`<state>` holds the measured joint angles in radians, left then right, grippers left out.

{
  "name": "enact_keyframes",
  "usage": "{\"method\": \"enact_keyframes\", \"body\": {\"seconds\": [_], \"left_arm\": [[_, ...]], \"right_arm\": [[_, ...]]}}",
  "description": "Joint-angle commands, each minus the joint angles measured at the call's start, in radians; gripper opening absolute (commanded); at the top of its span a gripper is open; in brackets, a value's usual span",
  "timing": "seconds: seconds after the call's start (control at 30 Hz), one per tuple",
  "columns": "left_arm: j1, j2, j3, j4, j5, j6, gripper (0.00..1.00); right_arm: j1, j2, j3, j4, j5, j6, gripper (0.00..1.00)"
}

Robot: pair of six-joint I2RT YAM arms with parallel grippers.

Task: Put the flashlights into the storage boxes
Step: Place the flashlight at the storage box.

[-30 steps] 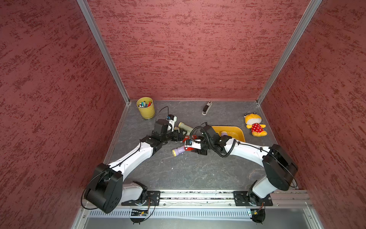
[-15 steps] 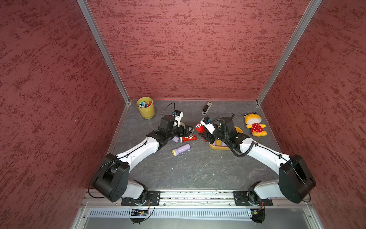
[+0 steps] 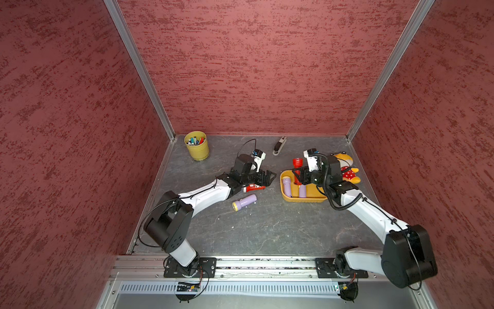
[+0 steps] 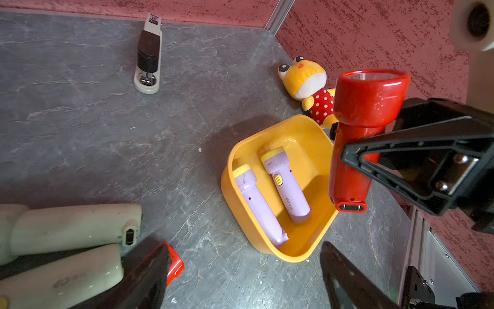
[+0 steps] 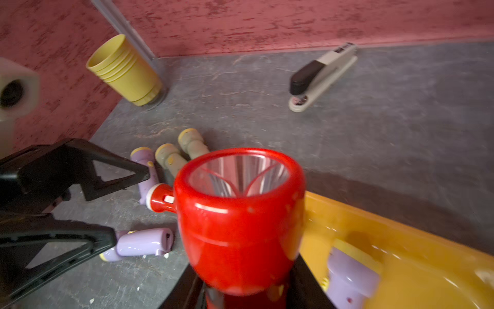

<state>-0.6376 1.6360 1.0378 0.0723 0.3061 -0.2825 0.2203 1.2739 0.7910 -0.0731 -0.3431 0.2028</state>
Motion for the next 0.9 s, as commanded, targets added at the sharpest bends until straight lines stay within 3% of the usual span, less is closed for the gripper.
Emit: {"method": "enact_keyframes", "body": {"seconds": [0.0,0.13,0.27,0.57,0.87], "left_arm": [[-0.018,0.039,0.037,0.028,0.038,-0.006,0.88],[-0.031,0.081,0.046,0.046,0.063,-0.027,0.88],[-0.033,0.109,0.058,0.046,0.077,-0.041,0.88],[-0.033,0.12,0.073,0.032,0.065,-0.038,0.88],[-0.031,0.125,0.081,0.015,0.059,-0.029,0.88]], "right_arm": [[-0.049,-0.028,-0.014,-0.076,0.101,0.091,0.33],[-0.07,0.022,0.005,-0.162,0.169,0.102,0.32],[-0.04,0.109,0.077,-0.231,0.154,0.09,0.33],[0.022,0.219,0.103,-0.133,0.164,0.204,0.34],[0.051,0.301,0.139,-0.168,0.142,0.228,0.35]]}}
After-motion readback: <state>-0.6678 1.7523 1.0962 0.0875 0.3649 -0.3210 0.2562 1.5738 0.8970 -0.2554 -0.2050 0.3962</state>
